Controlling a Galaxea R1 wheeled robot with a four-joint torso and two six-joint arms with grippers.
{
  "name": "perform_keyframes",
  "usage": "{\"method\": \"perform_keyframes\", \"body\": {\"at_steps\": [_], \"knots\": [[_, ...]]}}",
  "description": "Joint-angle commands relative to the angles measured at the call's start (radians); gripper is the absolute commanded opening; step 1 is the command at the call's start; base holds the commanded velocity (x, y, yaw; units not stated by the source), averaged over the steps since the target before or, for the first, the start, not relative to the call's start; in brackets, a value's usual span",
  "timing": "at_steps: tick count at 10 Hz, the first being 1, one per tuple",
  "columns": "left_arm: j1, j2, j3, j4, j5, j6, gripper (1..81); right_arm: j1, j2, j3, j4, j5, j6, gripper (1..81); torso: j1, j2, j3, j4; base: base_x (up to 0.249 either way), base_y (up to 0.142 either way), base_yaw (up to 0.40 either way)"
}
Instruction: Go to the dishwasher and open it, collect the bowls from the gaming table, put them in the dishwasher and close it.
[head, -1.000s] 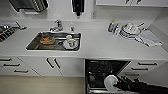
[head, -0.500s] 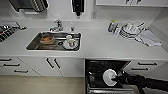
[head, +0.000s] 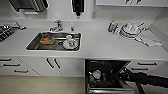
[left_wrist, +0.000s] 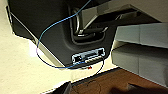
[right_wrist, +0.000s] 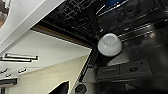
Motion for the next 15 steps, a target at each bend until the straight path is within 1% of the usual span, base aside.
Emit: {"method": "perform_keyframes", "body": {"at_steps": [1, 3, 4, 5, 6, 7, 8, 9, 10, 11, 12, 13, 14, 15], "knots": [[0.027, -0.011, 0.007, 0.008, 0.066, 0.007, 81.1, 0.090, -0.046, 0.036, 0.017, -0.021, -0.011, 81.1, 0.000, 0.000, 0.000, 0.000, 0.000, 0.000, 0.000], [0.027, -0.006, 0.004, 0.012, 0.066, 0.007, 81.1, 0.063, -0.084, 0.078, 0.017, -0.021, -0.012, 81.1, 0.000, 0.000, 0.000, 0.000, 0.000, 0.000, 0.000], [0.025, 0.000, -0.007, 0.008, 0.064, 0.007, 81.1, 0.015, -0.110, 0.099, 0.017, -0.021, -0.014, 81.1, 0.000, 0.000, 0.000, 0.000, 0.000, 0.000, 0.000], [0.025, 0.009, -0.023, 0.003, 0.050, 0.007, 81.1, -0.053, -0.143, 0.124, 0.008, -0.022, -0.027, 81.1, 0.000, 0.000, 0.000, 0.000, 0.000, 0.000, 0.000], [0.024, 0.020, -0.046, 0.003, 0.030, 0.004, 81.1, -0.127, -0.164, 0.128, 0.008, -0.028, -0.058, 81.1, 0.000, 0.000, 0.000, 0.000, 0.000, 0.000, 0.000], [0.022, 0.031, -0.071, 0.003, 0.023, 0.001, 81.1, -0.214, -0.187, 0.121, 0.006, -0.028, -0.107, 81.1, 0.000, 0.000, 0.000, 0.000, 0.000, 0.000, 0.000], [0.021, 0.045, -0.106, 0.003, 0.023, -0.002, 81.1, -0.299, -0.205, 0.096, 0.005, -0.021, -0.147, 81.1, 0.000, 0.000, 0.000, 0.000, 0.000, 0.000, 0.000], [0.021, 0.055, -0.128, 0.002, 0.023, -0.005, 81.1, -0.359, -0.218, 0.088, 0.003, -0.006, -0.179, 81.1, 0.000, 0.000, 0.000, 0.000, 0.000, 0.000, 0.000], [0.021, 0.065, -0.151, 0.002, 0.021, -0.005, 81.1, -0.435, -0.222, 0.075, 0.002, 0.017, -0.224, 81.1, 0.000, 0.000, 0.000, 0.000, 0.000, 0.000, 0.000], [0.021, 0.068, -0.163, -0.007, 0.003, -0.007, 81.1, -0.506, -0.213, 0.034, 0.002, 0.074, -0.254, 81.1, 0.000, 0.000, 0.000, 0.000, 0.000, 0.000, 0.000], [0.021, 0.068, -0.165, -0.014, -0.014, -0.007, 81.1, -0.582, -0.203, -0.027, 0.003, 0.150, -0.282, 81.1, 0.000, 0.000, 0.000, 0.000, 0.000, 0.000, 0.000], [0.021, 0.065, -0.165, -0.014, -0.019, -0.007, 81.1, -0.649, -0.184, -0.091, 0.002, 0.208, -0.307, 81.1, 0.000, 0.000, 0.000, 0.000, 0.000, 0.000, 0.000], [0.021, 0.065, -0.165, -0.014, -0.019, -0.007, 81.1, -0.707, -0.163, -0.136, 0.000, 0.242, -0.327, 81.1, 0.000, 0.000, 0.000, 0.000, 0.000, 0.000, 0.000], [0.021, 0.066, -0.165, -0.018, -0.019, -0.008, 81.1, -0.762, -0.116, -0.202, -0.012, 0.263, -0.348, 81.1, 0.000, 0.000, 0.000, 0.000, 0.000, 0.000, 0.000]]}}
